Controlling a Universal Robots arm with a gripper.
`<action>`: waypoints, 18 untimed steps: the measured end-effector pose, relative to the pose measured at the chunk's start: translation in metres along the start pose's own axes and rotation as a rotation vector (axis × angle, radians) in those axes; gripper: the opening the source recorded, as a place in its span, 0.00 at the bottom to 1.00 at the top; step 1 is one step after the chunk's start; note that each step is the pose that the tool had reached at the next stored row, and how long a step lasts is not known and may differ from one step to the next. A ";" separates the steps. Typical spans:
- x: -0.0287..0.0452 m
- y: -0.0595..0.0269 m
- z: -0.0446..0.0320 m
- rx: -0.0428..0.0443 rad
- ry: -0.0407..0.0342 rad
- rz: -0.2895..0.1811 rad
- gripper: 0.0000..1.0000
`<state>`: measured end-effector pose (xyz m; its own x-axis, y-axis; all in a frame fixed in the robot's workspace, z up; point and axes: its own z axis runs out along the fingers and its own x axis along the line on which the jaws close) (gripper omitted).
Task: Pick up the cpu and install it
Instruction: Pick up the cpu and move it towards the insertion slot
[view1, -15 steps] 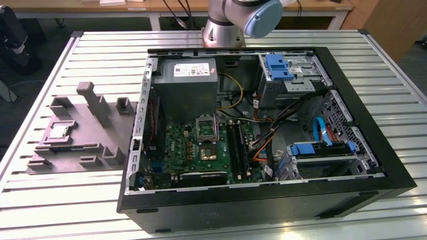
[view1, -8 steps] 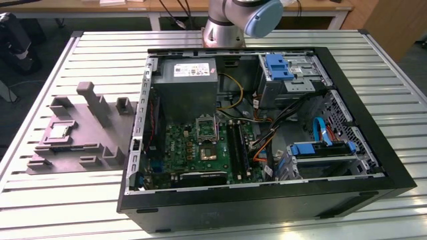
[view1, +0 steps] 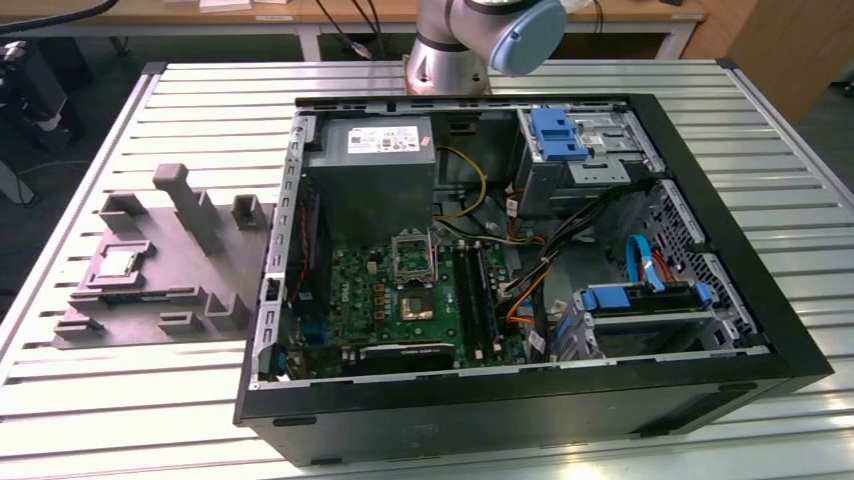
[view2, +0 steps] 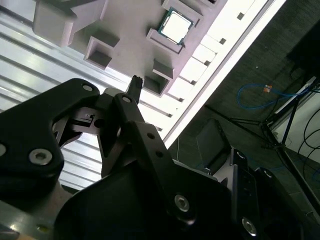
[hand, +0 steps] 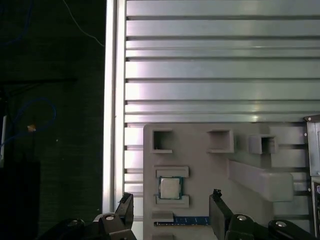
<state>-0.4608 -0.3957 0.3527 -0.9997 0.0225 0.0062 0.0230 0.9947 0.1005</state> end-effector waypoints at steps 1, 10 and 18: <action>0.0001 -0.0004 0.0010 0.0000 -0.0001 0.000 0.71; 0.0003 -0.0025 0.0073 0.0001 0.0002 0.000 0.71; 0.0004 -0.0026 0.0081 -0.0001 0.0000 0.000 0.71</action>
<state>-0.4613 -0.3974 0.3443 -0.9997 0.0222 0.0062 0.0227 0.9947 0.1006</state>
